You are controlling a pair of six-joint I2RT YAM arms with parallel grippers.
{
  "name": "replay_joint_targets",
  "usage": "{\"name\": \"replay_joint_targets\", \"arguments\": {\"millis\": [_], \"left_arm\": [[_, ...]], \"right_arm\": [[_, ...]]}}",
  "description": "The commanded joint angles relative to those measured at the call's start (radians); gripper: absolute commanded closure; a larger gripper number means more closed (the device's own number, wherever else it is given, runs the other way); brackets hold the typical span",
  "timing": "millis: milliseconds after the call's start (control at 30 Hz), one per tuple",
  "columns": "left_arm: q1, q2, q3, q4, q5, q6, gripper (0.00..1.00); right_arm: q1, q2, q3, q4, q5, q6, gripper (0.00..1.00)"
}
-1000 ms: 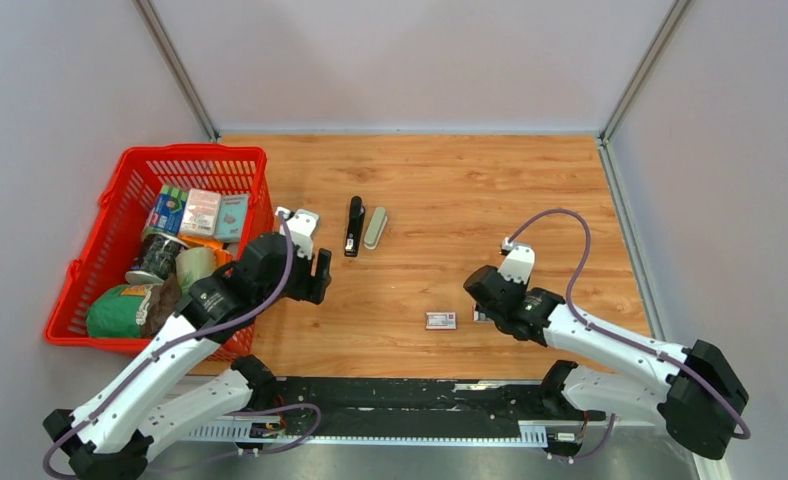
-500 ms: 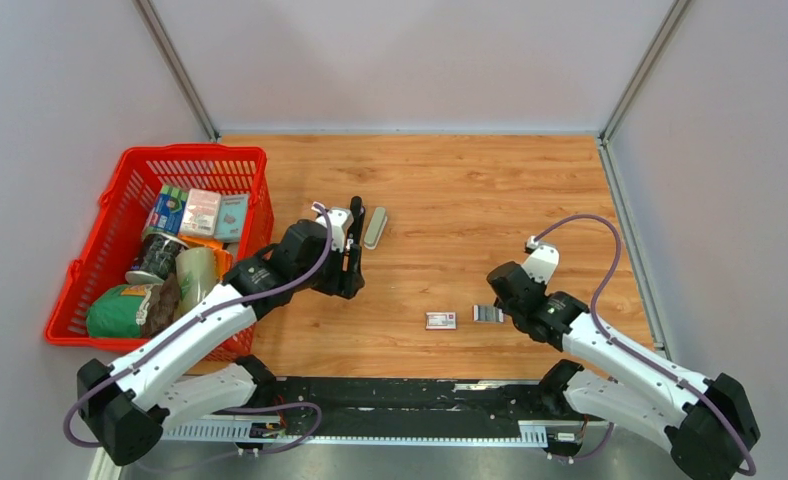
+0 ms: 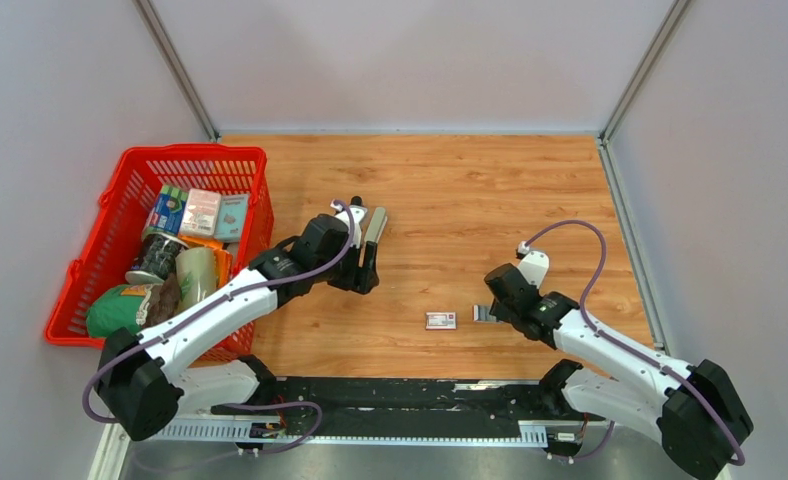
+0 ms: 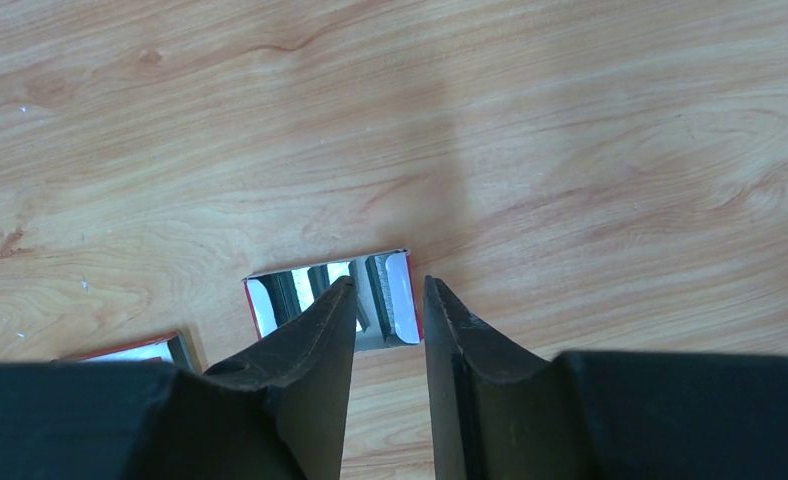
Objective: Unload the staples from the stapler
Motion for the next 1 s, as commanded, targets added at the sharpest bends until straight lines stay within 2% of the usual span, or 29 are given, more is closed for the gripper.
{"name": "replay_joint_targets", "arguments": {"millis": [0, 300, 967], "left_arm": [[-0.004, 0.013, -0.008, 0.062, 0.029, -0.012, 0.27], [-0.004, 0.039, -0.003, 0.089, 0.050, -0.006, 0.27], [-0.004, 0.062, -0.011, 0.103, 0.056, -0.004, 0.27]], "right_arm": [[-0.005, -0.002, -0.009, 0.035, 0.001, 0.000, 0.67], [-0.005, -0.005, -0.015, 0.007, 0.019, 0.009, 0.68], [-0.006, 0.067, -0.037, 0.069, 0.012, 0.044, 0.73]]}}
